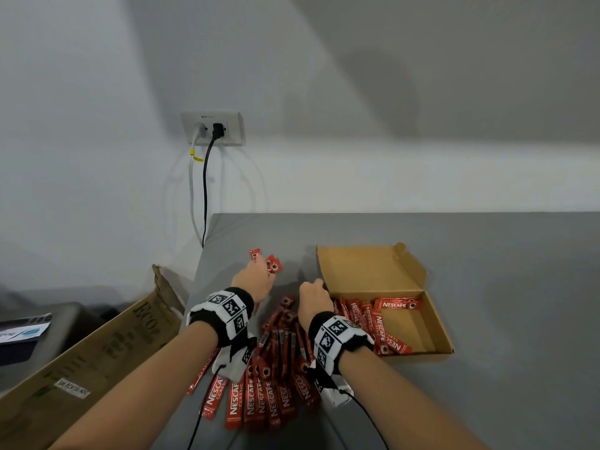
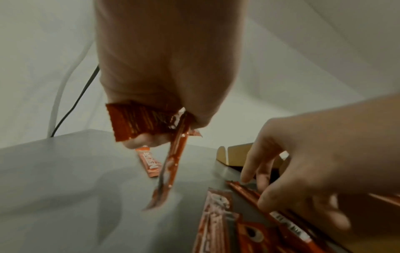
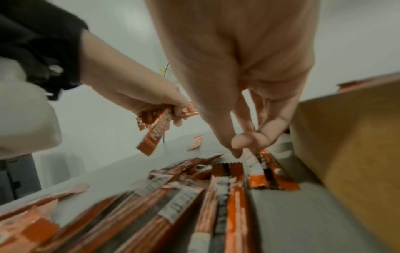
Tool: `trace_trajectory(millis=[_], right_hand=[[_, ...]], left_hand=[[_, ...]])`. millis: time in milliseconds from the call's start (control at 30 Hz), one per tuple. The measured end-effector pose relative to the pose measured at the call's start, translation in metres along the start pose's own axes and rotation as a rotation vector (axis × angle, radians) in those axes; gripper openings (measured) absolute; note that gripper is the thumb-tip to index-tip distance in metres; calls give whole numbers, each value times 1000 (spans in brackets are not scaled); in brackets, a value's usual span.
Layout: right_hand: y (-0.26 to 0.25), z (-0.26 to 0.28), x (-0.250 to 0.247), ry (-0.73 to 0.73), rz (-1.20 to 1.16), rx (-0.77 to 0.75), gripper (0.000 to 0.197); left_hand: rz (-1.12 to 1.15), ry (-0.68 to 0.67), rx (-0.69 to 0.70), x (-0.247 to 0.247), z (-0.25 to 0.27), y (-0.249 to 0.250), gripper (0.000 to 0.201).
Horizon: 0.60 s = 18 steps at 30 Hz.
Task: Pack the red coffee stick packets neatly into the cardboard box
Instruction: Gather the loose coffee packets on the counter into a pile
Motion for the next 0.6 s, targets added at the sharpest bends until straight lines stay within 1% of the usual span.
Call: trace_trajectory(millis=[33,133,200,233,333,400,533,600], right_hand=[[1,-1,0,6,-5,16,34],[2,-2,5,-5,21,47,43],[2,-3,7,-4,23,51,43],[3,-4,8,2,24,51,41],[3,-5,8,-3,39,24,37],[1,-5,8,-10,22,6,35],[0,3,9,-15,-156,18,35],[2,12,12,-46,-203,8,37]], left_hand=[[1,-6,-3,1,-4,2,34],[-1,-20,-68,5,-15,3,44],[10,-9,-107,7,-22,-1,49],[-7,-26,-107,8,-25,-3,51],[-84,-88,-77,15,-27,-7,48],[-88,-70,-70,18,-29,-9,45],[-105,-55,-58,14,-34,-11,39],[-88,-49,-60,11,-34,-12,37]])
Point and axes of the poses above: each hand's wrist, its own z-axis away from the middle knuckle, its own x-axis out of the palm, y = z × x, the point moved 2 cm from there along -z, towards the middle knuckle, and after that the axes turned 8 degrees about z, right-handed, at the moved point
